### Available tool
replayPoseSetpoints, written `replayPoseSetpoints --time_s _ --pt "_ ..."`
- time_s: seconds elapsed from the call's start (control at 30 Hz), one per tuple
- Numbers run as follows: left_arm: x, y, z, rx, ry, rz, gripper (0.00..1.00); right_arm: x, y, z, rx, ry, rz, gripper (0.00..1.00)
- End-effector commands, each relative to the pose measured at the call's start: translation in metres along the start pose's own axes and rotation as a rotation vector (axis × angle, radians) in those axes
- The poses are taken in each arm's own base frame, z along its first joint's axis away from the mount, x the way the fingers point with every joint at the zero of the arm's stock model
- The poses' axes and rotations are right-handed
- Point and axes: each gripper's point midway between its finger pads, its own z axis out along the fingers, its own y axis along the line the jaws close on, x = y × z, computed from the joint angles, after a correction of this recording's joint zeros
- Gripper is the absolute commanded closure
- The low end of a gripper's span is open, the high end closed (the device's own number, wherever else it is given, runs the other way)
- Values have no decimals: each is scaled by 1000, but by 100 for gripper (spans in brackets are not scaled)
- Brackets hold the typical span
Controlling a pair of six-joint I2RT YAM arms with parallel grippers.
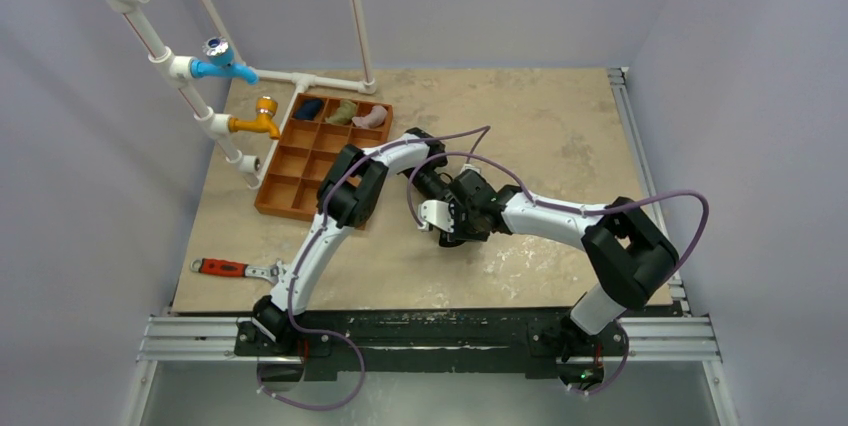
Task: Roll the underwear
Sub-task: Roll the underwear to the center of the board, then pick up the underwear from the center of the board.
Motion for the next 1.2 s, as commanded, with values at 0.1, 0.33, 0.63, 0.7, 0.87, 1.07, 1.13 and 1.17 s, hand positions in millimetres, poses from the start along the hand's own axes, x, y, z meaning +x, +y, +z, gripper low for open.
replayPoseSetpoints --time_s 0.1,0.33,0.63,0.7,0.87,1.07,1.13,1.17 --pt "-12 -2 -10 -29 -39 70 74 -1 33 7 -145 -28 45 100" --pt "-19 -19 -36 -75 -90 132 43 -7 29 -13 -113 -49 79 100" --pt "-14 -56 -74 -166 -154 245 25 -11 22 -39 -56 -80 130 100" --pt "-10 -64 -87 -196 -176 275 25 -13 18 -45 -36 -91 146 100" --pt "6 -71 -129 -372 -277 317 25 -9 -4 -57 9 -131 218 100" --pt "26 -40 -199 -797 -409 257 26 -1 -41 -69 51 -218 340 100" --pt "33 -28 -218 -943 -419 240 27 0 -49 -71 61 -243 368 100" --pt "35 -22 -226 -1005 -422 226 27 0 -51 -72 66 -249 375 100"
